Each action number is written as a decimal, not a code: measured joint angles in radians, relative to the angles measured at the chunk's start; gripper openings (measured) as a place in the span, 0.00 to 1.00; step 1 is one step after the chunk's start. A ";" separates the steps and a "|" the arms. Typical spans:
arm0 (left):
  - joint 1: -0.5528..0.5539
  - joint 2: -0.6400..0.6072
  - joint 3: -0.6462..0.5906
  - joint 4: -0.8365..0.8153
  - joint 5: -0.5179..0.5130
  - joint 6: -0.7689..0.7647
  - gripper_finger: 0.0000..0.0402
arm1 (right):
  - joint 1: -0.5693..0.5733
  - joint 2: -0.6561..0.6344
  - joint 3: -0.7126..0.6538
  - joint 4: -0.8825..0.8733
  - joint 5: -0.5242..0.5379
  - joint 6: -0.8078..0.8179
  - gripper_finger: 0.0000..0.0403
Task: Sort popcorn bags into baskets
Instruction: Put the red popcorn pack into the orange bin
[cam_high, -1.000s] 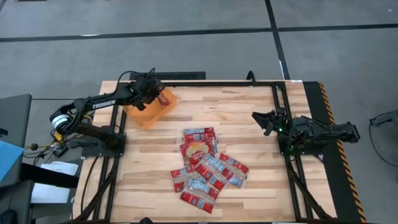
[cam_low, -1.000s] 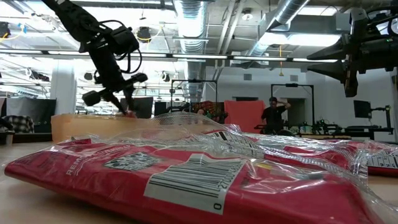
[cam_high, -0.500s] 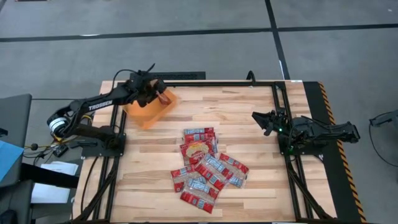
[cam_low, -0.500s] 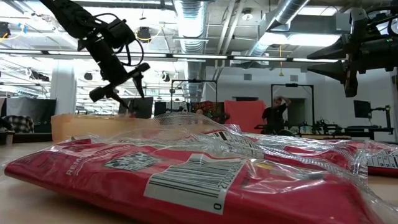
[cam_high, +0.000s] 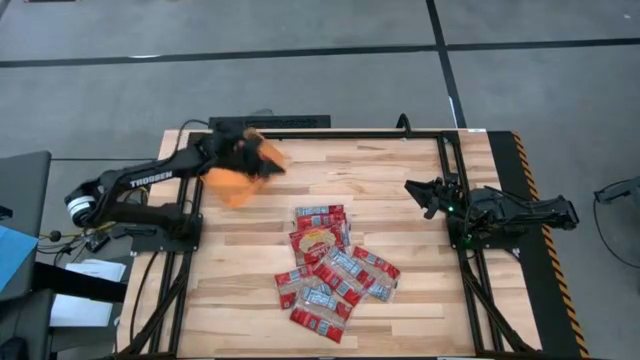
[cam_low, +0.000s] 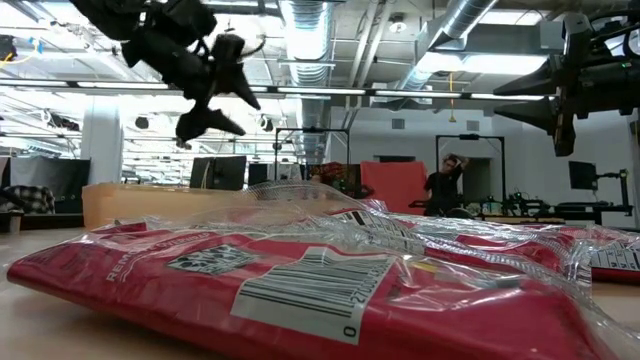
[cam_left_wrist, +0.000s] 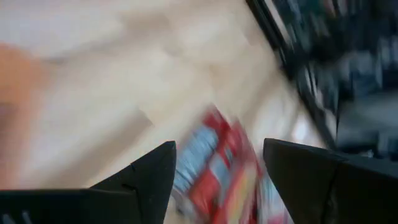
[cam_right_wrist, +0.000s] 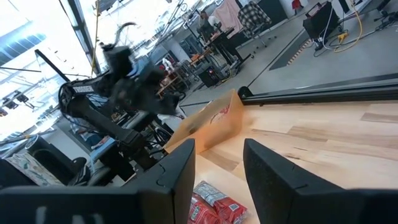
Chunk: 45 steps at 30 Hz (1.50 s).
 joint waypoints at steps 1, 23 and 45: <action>-0.053 0.006 0.000 -0.002 -0.016 0.039 0.58 | 0.000 0.000 0.000 0.000 0.000 0.000 0.41; -0.502 0.376 0.000 0.209 -0.195 0.433 0.73 | 0.000 0.001 0.000 0.000 -0.002 -0.002 0.48; -0.547 0.546 0.002 0.230 -0.297 0.330 0.71 | 0.001 0.001 0.000 0.000 -0.005 0.001 0.46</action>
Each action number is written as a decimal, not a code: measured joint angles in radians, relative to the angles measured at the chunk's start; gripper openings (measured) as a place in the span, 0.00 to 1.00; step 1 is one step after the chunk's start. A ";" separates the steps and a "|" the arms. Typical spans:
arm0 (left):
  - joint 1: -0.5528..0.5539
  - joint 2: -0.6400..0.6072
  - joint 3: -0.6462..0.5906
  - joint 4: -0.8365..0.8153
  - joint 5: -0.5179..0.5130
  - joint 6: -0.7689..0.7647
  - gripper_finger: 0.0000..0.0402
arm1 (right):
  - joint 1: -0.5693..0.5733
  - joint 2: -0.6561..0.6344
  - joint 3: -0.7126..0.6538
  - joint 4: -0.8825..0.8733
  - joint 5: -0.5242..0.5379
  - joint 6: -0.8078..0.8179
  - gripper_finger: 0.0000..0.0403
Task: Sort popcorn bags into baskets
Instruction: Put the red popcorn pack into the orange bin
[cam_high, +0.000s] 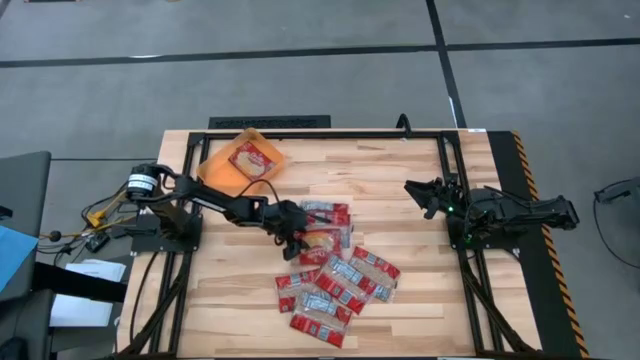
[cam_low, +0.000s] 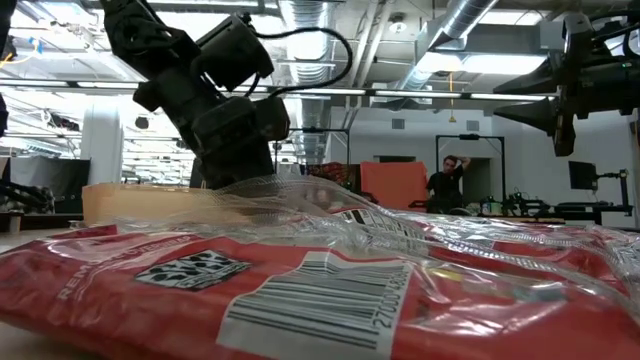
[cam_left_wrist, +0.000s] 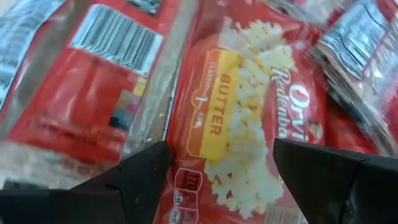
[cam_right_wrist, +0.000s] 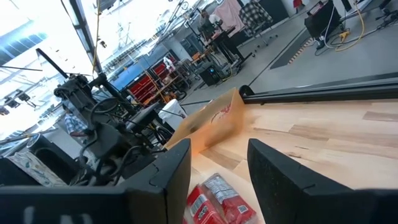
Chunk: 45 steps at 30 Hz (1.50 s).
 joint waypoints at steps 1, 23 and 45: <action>0.007 0.005 0.000 -0.018 0.009 0.001 0.71 | 0.000 0.000 0.000 0.000 0.000 0.000 0.46; 0.033 0.022 0.001 -0.153 0.045 0.069 0.20 | 0.000 0.000 0.000 0.000 0.001 0.000 0.42; 0.157 -0.386 0.141 -0.628 -0.135 -0.715 0.01 | -0.001 0.000 0.000 0.000 0.001 -0.001 0.38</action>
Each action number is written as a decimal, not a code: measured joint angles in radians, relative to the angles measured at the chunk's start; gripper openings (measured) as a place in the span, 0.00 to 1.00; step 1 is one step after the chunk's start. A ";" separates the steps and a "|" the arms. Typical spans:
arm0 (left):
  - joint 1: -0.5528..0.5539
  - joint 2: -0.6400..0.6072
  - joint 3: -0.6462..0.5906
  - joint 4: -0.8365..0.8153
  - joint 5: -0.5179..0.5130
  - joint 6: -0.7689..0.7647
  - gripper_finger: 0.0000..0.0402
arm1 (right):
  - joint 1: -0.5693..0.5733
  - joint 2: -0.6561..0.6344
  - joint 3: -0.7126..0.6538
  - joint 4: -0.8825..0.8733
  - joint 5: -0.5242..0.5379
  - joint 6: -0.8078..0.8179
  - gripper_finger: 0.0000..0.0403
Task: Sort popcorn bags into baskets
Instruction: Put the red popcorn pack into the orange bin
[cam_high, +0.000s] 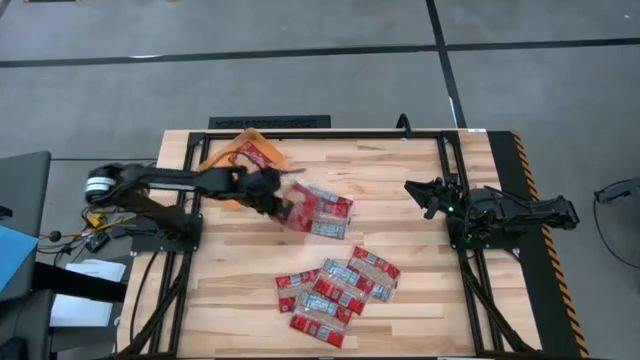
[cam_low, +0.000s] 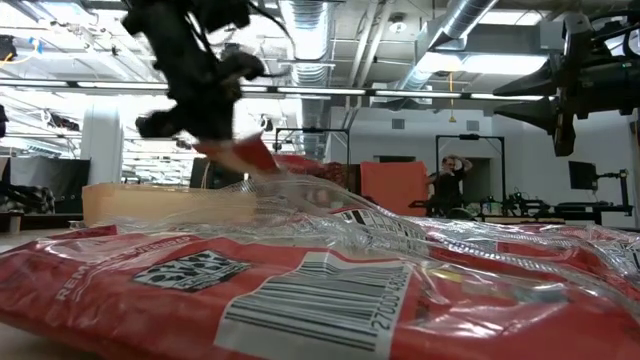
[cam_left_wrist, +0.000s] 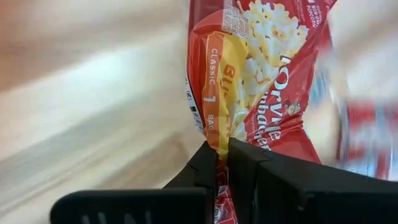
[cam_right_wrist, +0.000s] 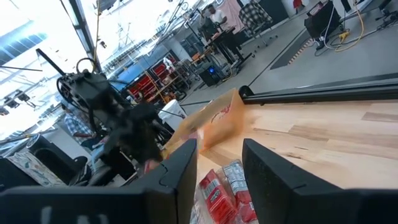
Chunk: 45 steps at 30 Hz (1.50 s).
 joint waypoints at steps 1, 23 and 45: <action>0.001 -0.037 0.000 -0.046 -0.050 -0.055 0.01 | 0.000 0.000 0.000 0.000 0.000 0.000 0.37; 0.059 -0.260 -0.064 -0.619 -0.459 -1.007 0.03 | 0.000 0.000 0.000 0.000 0.001 -0.002 0.36; 0.257 -0.226 -0.159 -0.444 -0.408 -0.870 0.04 | 0.000 0.000 0.000 0.000 0.000 -0.001 0.36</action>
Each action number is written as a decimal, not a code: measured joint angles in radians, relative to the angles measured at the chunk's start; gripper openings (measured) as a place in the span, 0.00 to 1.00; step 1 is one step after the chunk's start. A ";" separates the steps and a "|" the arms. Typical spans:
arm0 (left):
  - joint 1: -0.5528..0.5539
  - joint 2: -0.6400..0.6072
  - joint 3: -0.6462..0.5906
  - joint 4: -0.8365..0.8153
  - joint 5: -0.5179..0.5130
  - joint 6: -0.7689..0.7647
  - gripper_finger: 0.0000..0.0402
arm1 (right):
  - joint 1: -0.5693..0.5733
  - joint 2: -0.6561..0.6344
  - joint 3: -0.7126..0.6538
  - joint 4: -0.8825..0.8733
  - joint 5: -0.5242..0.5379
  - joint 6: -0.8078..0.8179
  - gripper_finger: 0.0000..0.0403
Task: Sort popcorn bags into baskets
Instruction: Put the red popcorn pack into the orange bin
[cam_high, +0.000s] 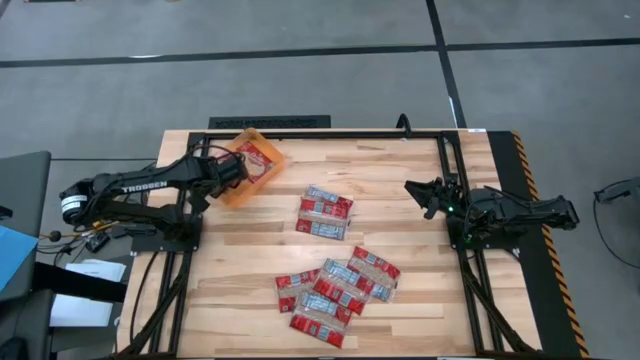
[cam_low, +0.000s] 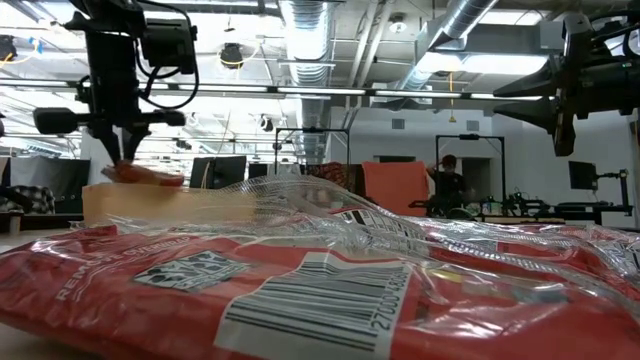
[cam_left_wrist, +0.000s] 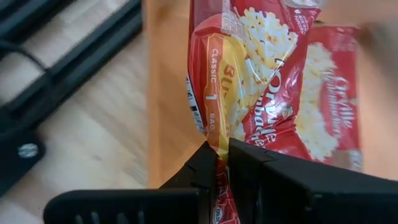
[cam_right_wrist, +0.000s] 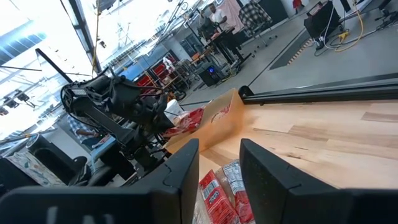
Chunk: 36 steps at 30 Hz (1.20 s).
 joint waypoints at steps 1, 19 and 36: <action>0.002 0.000 0.000 0.008 -0.001 0.014 0.04 | 0.000 0.000 0.000 0.000 0.000 0.000 0.36; 0.002 -0.015 0.000 0.142 0.001 0.269 0.53 | 0.000 0.000 0.000 0.000 0.000 -0.001 0.40; -0.152 0.362 0.138 0.989 0.393 1.628 0.68 | 0.001 0.000 0.000 0.000 0.000 -0.025 0.41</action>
